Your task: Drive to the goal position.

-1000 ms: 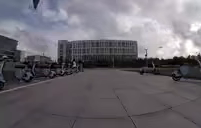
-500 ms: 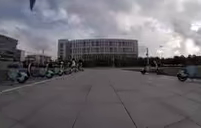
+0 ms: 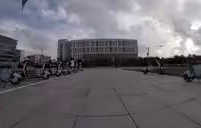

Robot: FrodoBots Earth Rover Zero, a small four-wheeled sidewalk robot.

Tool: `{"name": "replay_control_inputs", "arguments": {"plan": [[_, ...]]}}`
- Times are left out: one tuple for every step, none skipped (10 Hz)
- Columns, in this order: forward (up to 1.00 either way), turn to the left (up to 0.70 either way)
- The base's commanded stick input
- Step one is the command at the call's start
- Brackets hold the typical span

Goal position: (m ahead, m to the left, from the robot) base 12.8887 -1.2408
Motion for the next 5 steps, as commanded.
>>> {"name": "replay_control_inputs", "arguments": {"plan": [[0.7, 0.0], [0.7, 0.0], [0.7, 0.0], [0.7, 0.0], [0.7, 0.0]]}}
